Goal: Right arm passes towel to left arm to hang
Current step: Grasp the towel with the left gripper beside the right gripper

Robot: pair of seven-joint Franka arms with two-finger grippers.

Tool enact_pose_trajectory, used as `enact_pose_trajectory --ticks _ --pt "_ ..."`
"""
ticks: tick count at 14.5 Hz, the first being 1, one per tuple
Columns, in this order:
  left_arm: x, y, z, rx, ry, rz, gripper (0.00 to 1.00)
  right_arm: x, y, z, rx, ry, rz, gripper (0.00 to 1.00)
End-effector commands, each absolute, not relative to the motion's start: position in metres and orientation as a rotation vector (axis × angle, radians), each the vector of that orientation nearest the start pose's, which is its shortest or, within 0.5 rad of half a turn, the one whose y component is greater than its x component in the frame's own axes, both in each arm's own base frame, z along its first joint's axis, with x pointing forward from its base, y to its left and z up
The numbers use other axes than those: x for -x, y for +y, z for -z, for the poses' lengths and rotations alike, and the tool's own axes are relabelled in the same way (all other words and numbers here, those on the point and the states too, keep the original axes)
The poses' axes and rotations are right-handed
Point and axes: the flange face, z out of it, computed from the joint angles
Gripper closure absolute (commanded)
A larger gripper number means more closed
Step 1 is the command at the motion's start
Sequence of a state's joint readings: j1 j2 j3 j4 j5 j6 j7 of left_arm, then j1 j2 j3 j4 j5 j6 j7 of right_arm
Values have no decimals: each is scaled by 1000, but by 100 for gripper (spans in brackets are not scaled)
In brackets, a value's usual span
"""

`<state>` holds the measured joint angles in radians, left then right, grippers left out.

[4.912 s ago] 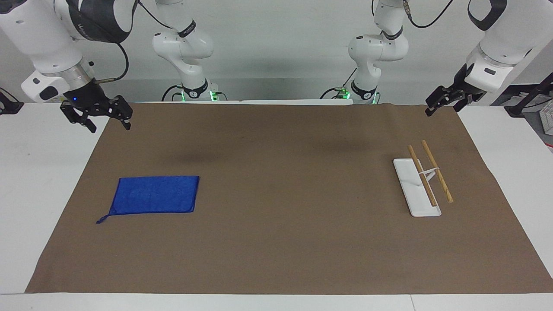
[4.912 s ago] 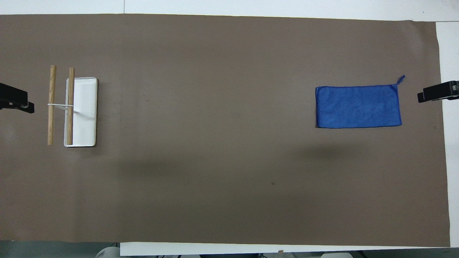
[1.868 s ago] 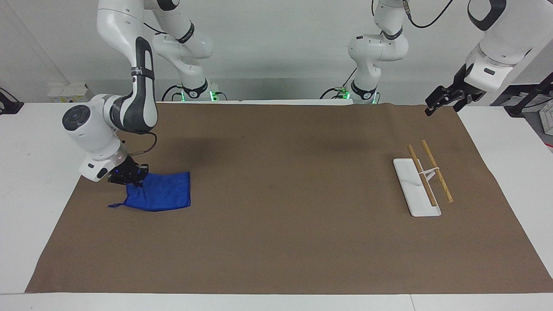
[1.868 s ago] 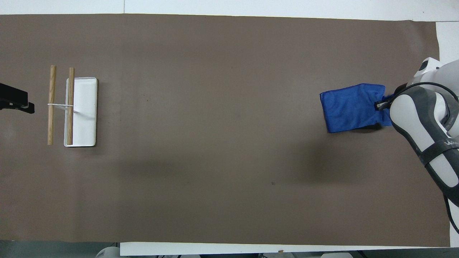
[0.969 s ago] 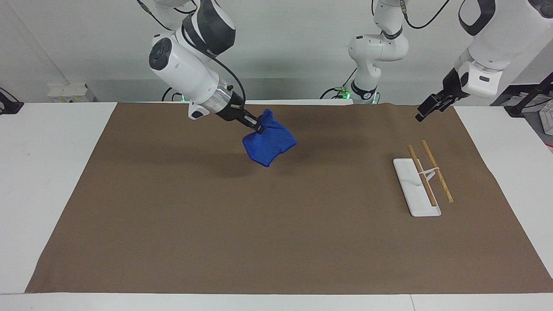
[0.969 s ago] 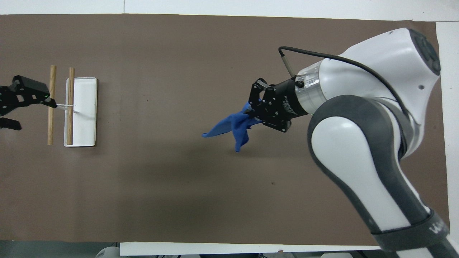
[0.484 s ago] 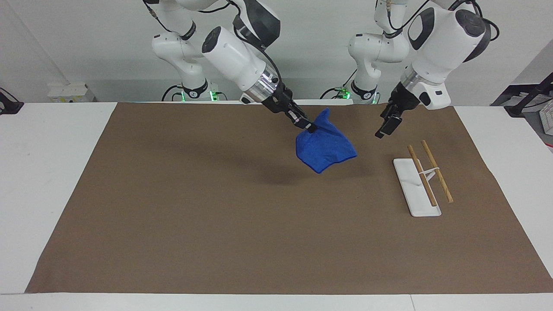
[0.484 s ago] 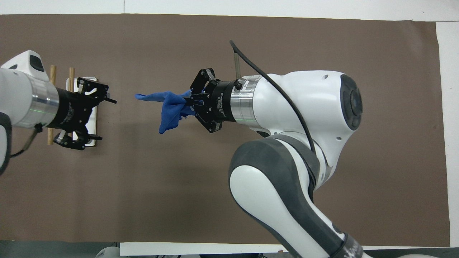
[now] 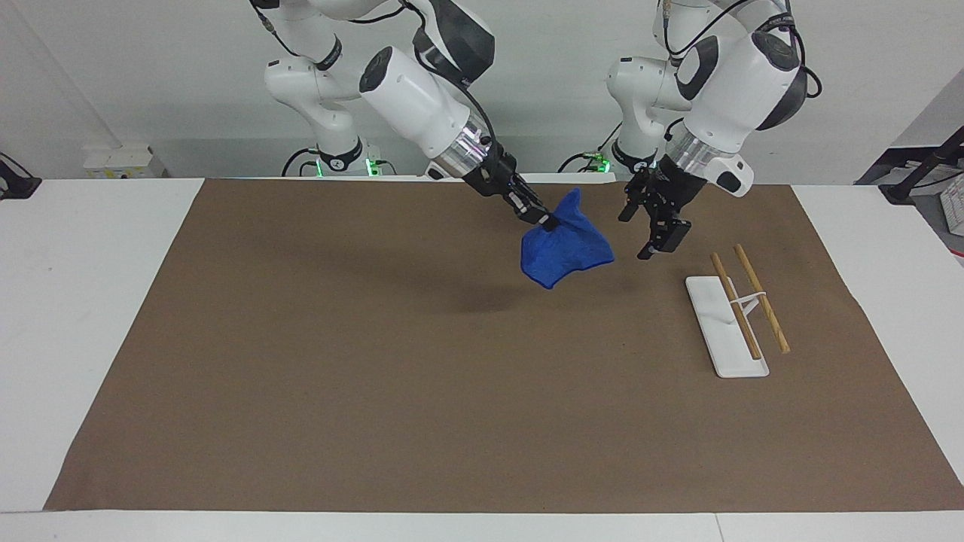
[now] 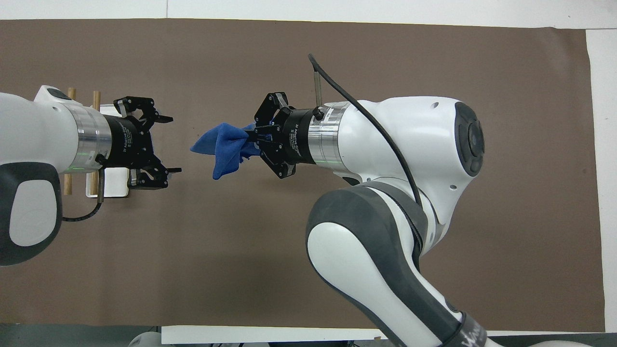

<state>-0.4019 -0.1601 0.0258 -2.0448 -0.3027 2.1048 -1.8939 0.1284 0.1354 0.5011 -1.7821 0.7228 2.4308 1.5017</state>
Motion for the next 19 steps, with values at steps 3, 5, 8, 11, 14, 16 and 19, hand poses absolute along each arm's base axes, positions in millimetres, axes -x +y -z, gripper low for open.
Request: enact_pose_trajectory --ticks 3,5,8,11,14,16,19 --pt "-471 -244 -523 -1868 2092 274 0 -528 366 -546 1836 1459 -451 100" --pt "-479 -262 -505 -1858 2068 247 1 -528 366 -546 1838 1458 -454 100" --pt "-485 -280 -479 -1886 2060 243 16 -528 366 -546 1841 1457 -453 100" --pt "-489 -281 -480 -1886 2055 239 61 -526 367 -546 1854 1451 -463 100" --pt "-491 -280 -479 -1885 2058 239 91 -526 367 -545 1859 1450 -461 100" --pt "-494 -279 -483 -1874 2060 237 100 -526 367 -545 1870 1446 -465 100" --pt "-496 -277 -485 -1862 2067 238 100 -525 367 -544 1879 1440 -466 100"
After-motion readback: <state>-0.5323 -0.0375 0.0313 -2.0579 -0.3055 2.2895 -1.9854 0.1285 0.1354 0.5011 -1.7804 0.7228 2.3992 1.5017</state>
